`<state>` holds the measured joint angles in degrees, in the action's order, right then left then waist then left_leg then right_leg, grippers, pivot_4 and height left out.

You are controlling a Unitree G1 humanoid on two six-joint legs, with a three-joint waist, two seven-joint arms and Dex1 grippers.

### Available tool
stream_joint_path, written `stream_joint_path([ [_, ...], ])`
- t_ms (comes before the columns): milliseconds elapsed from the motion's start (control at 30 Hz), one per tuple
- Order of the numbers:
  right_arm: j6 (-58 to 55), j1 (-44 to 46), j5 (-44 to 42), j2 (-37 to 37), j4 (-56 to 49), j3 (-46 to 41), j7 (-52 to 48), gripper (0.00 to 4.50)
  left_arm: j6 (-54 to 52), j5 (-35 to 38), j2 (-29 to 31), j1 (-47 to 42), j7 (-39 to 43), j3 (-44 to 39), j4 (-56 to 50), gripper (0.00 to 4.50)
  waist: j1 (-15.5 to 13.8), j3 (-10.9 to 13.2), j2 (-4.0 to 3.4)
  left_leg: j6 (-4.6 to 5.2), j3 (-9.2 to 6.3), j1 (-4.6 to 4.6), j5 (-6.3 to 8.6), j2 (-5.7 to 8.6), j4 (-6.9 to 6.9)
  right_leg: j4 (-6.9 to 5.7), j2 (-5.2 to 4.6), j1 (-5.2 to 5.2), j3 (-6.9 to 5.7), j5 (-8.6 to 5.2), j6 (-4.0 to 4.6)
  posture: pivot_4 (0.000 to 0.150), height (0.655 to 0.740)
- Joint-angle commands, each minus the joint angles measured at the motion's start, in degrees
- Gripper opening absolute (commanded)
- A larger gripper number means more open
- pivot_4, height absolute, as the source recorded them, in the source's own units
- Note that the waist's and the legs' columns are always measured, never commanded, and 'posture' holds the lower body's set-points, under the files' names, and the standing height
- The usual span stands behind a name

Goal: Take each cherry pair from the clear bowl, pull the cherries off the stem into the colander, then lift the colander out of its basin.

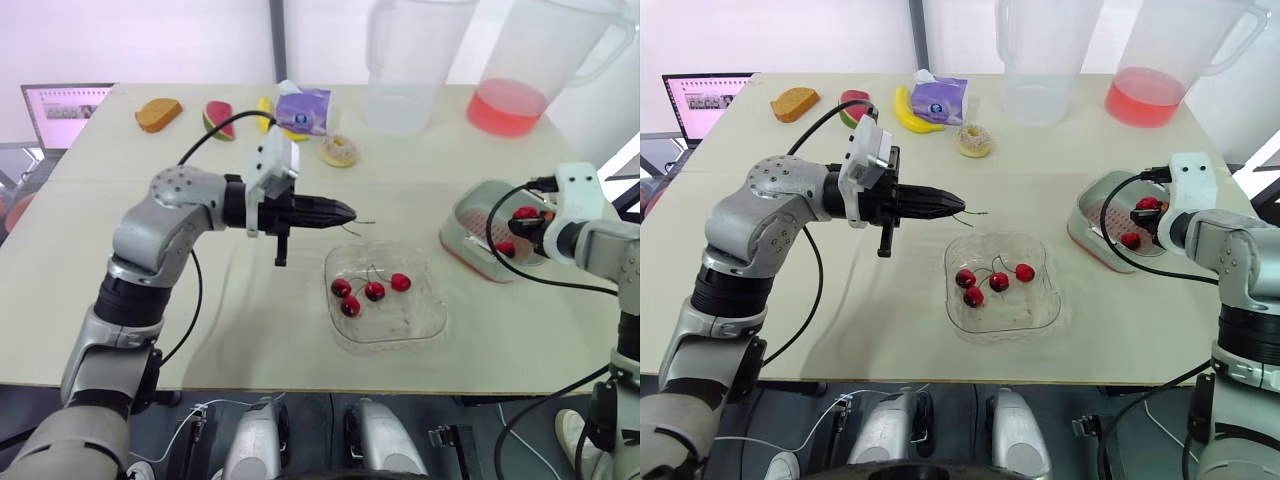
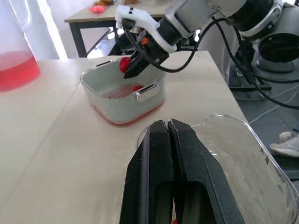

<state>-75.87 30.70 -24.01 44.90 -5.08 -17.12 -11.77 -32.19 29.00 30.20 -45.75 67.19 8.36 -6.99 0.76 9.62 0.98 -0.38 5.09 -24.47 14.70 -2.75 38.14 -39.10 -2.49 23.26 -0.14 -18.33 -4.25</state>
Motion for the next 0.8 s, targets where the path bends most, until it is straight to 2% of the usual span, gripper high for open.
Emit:
stream_joint_path([
  [33, 1.0, 0.2, 1.4, 0.2, 0.0, -1.0, 0.0, 1.63, 0.3, 0.6, 0.2, -0.3, -0.5, -1.0, -2.0, 0.0, -0.1, 0.0, 0.0, 0.0, 0.0, 0.0, 0.0, 0.01, 0.0, 0.0, -0.01, 0.0, 0.0, 0.0, 0.0, 0.15, 0.74],
  [67, 0.8, 0.3, 1.6, 0.1, 0.0, -1.5, 0.0, 1.91, 0.3, 0.6, 0.2, -0.3, -0.6, -1.0, -2.0, 0.0, -0.2, 0.0, 0.0, 0.0, 0.0, -0.01, 0.0, 0.01, 0.0, 0.0, -0.01, 0.0, 0.0, 0.0, 0.0, 0.15, 0.74],
  [233, -0.4, 1.6, 0.9, -0.8, -1.8, -3.6, 0.0, 4.45, 0.3, 0.7, 0.3, -0.2, -0.8, -1.0, -1.9, 0.0, -0.1, 0.0, 0.0, 0.0, -0.01, -0.01, 0.0, 0.0, 0.0, 0.0, 0.0, 0.0, 0.0, 0.0, 0.0, 0.15, 0.74],
  [500, -2.2, 3.4, -4.2, 0.5, -12.4, -7.0, -5.4, 4.48, 0.4, 0.6, 0.6, 0.0, -0.8, -1.0, -1.9, 0.0, 0.0, 0.0, -0.01, 0.0, -0.02, 0.0, 0.0, -0.01, -0.01, 0.0, 0.01, 0.0, -0.01, 0.0, 0.0, 0.15, 0.74],
  [667, 3.3, -2.4, -21.0, 2.5, -27.1, -12.9, -24.1, 4.48, -0.2, 0.4, 1.4, 0.6, -2.0, -1.6, -2.3, 0.0, -0.1, 0.0, -0.01, 0.03, -0.06, -0.01, 0.02, -0.02, -0.02, 0.03, 0.03, -0.01, -0.02, 0.0, 0.0, 0.15, 0.74],
  [800, 7.3, -8.5, -27.1, 4.9, -33.3, -10.2, -32.7, 4.48, -1.6, 0.2, 2.4, 2.3, -4.4, -2.2, -3.4, 0.0, -0.1, 0.0, 0.01, 0.07, -0.1, 0.03, 0.04, -0.01, 0.0, 0.05, -0.02, -0.14, -0.06, 0.0, -0.01, 0.15, 0.74],
])
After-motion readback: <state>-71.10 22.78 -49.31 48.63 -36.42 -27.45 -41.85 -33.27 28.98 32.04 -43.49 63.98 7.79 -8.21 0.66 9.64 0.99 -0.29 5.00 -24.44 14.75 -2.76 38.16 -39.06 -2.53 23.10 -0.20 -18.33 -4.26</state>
